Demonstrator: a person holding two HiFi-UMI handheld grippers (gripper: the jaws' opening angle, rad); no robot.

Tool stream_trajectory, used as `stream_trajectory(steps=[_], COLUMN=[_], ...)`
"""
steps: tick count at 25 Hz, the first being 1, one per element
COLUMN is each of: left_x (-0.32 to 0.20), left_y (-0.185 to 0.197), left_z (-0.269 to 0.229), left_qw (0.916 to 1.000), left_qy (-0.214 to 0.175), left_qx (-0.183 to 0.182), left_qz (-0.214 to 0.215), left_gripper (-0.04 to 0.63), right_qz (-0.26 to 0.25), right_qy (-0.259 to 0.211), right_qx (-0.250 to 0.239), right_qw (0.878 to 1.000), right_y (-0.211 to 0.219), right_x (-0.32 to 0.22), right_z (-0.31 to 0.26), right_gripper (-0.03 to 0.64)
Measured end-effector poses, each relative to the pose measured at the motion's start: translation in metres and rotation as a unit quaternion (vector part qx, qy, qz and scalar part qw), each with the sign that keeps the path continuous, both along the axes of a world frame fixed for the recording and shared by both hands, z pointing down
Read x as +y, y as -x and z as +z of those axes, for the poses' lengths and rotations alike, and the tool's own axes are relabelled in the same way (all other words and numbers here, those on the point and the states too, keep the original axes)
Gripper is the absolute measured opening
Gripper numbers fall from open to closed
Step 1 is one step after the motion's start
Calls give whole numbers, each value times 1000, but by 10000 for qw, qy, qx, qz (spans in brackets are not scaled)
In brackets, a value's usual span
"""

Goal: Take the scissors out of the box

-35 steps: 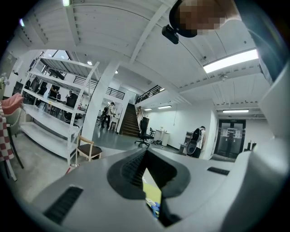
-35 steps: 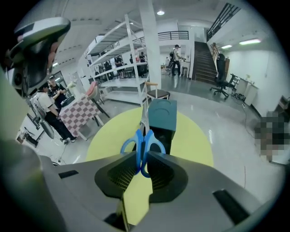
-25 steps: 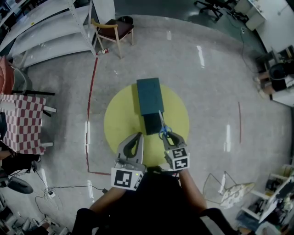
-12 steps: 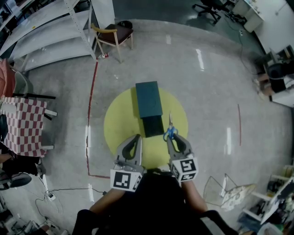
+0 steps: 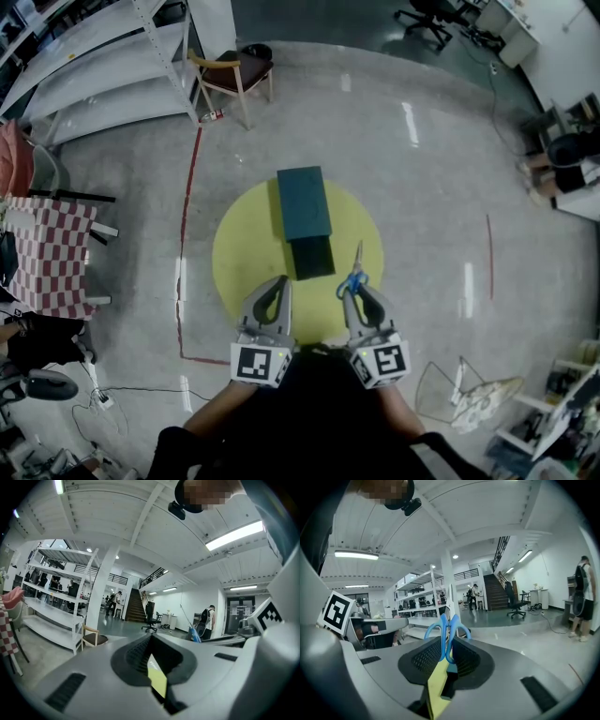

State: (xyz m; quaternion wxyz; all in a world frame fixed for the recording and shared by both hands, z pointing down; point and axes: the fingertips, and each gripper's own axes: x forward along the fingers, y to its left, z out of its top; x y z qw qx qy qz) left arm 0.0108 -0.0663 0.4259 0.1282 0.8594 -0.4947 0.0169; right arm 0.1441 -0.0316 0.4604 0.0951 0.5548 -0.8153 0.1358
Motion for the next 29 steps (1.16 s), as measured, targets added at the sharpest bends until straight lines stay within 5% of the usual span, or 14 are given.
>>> stream_trajectory(steps=[29], left_x=[0], left_y=[-9], left_z=[-2], left_qw=[10000], left_qy=[-75], left_qx=[-10], left_qz=[38], left_gripper=[0], right_qz=[-174], right_qy=[-84], right_qx=[57], right_qw=[9998], right_y=[3], right_x=[1], right_z=[-2], right_gripper=[74])
